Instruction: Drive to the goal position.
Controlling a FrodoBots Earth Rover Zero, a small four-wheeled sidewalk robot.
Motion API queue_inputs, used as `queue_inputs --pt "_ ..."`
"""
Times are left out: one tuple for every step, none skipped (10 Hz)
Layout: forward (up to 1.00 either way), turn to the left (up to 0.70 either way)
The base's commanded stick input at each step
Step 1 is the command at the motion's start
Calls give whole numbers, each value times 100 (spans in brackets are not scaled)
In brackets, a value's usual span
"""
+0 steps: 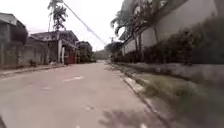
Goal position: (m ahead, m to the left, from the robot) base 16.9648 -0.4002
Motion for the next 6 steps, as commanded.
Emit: queue_inputs --pt "100 2" --pt "100 2" --pt "100 2" --pt "100 3" --pt "100 3" --pt "100 4"
